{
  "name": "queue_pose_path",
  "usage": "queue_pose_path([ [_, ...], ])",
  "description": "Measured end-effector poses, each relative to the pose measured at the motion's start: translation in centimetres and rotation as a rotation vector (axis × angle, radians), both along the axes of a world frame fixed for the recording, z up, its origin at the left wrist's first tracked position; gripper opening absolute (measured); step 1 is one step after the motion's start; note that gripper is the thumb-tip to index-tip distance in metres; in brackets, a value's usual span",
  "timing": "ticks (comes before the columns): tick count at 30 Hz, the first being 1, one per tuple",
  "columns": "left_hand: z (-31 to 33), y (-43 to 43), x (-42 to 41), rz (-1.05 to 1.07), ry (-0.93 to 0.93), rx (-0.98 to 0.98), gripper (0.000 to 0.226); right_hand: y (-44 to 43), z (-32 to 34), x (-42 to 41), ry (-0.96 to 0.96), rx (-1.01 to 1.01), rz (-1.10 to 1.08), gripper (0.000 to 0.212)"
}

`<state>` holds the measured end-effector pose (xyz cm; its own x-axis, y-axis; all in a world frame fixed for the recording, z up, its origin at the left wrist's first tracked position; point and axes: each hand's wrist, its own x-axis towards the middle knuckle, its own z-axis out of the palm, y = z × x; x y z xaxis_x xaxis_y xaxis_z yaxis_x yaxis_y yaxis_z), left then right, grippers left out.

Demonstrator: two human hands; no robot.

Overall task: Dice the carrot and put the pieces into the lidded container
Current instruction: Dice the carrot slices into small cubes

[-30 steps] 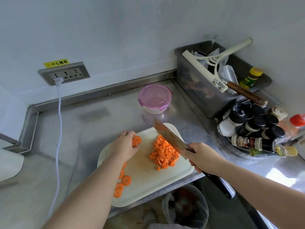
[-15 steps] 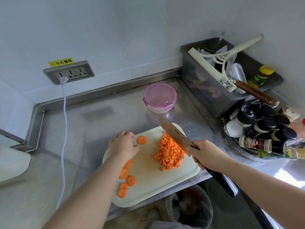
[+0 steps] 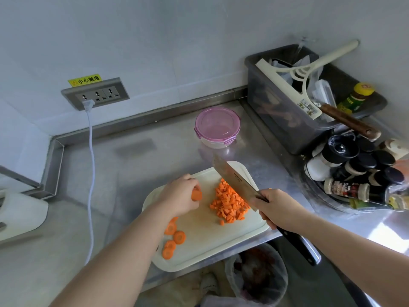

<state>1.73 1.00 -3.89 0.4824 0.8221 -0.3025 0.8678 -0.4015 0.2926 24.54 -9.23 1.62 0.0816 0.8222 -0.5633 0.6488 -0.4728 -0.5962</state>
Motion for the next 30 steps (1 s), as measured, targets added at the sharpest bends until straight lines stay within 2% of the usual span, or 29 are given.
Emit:
queue_pose_path([
  [3, 0.2, -3.3, -0.1, -0.188, 0.13, 0.052, 0.036, -0.1, 0.0, -0.5, 0.01, 0.017, 0.032, 0.029],
  [6, -0.5, -5.6, -0.3, -0.209, 0.16, 0.013, 0.036, -0.3, -0.2, -1.0, 0.029, 0.018, 0.047, 0.029],
  [8, -0.8, -5.9, -1.3, -0.035, 0.039, -0.036, 0.033, -0.6, -0.3, -1.2, 0.051, 0.019, 0.042, 0.028],
  [11, -0.8, -5.7, -4.2, 0.464, -0.158, 0.086, 0.014, -1.1, -0.1, -1.5, 0.062, 0.014, 0.048, 0.029],
  [12, -1.0, -5.9, -5.1, 0.597, -0.17, 0.103, 0.008, -1.3, 0.0, -1.5, 0.064, 0.013, 0.054, 0.03],
  [14, -1.4, -6.7, -6.0, 0.709, -0.147, 0.026, 0.015, -1.6, 0.2, -1.5, 0.066, 0.013, 0.06, 0.032],
  [16, -2.1, -7.7, -5.9, 0.674, -0.102, -0.05, 0.019, -1.9, 0.3, -1.5, 0.059, 0.011, 0.073, 0.032],
  [20, -2.6, -8.0, -5.1, 0.664, -0.029, -0.05, 0.022, -2.3, 0.4, -1.5, 0.047, 0.002, 0.086, 0.031],
  [22, -2.5, -7.7, -5.1, 0.676, -0.05, -0.051, 0.016, -2.4, 0.5, -1.4, 0.037, 0.008, 0.103, 0.032],
  [27, -1.2, -7.6, -4.8, 0.718, -0.213, 0.027, 0.027, -2.6, 0.6, -0.9, 0.033, 0.022, 0.123, 0.03],
  [29, -0.4, -8.2, -2.9, 0.601, -0.239, 0.1, 0.016, -2.6, 0.5, -0.6, 0.037, 0.021, 0.129, 0.03],
  [30, -0.3, -8.6, -1.9, 0.493, -0.184, 0.142, 0.007, -2.6, 0.5, -0.5, 0.04, 0.019, 0.13, 0.03],
])
